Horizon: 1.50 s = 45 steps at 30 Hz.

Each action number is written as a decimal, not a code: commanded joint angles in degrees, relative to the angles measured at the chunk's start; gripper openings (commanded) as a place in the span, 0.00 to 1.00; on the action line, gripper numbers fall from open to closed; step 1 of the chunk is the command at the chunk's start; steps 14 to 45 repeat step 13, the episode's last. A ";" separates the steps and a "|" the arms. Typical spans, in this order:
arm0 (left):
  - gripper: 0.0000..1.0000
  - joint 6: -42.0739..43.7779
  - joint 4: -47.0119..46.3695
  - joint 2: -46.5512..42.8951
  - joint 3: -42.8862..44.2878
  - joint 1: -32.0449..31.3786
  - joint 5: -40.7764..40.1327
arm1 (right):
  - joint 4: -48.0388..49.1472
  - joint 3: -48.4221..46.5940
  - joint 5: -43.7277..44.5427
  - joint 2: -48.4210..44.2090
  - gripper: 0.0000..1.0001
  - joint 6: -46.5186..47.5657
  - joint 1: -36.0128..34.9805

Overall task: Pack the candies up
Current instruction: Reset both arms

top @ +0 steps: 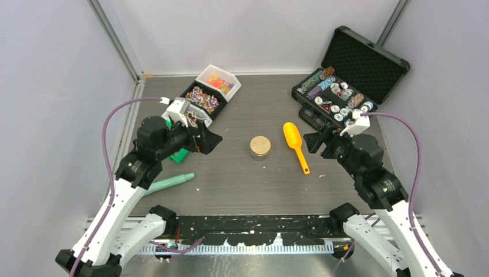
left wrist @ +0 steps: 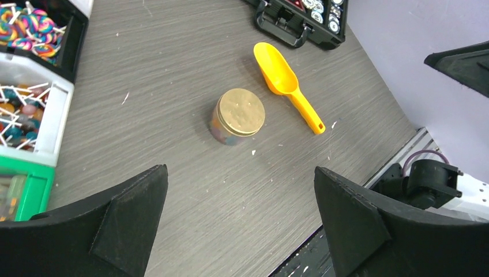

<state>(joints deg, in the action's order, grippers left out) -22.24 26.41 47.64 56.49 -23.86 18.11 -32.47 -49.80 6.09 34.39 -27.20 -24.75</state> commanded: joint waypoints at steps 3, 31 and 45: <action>1.00 0.12 0.85 -5.63 -3.18 0.04 -4.79 | -0.31 0.48 -0.68 -1.93 0.77 -2.42 -0.02; 1.00 1.10 2.40 -5.81 -3.04 0.08 -6.82 | -0.23 -0.21 0.03 -1.17 0.77 -2.16 0.06; 1.00 1.10 2.40 -5.81 -3.04 0.08 -6.82 | -0.23 -0.21 0.03 -1.17 0.77 -2.16 0.06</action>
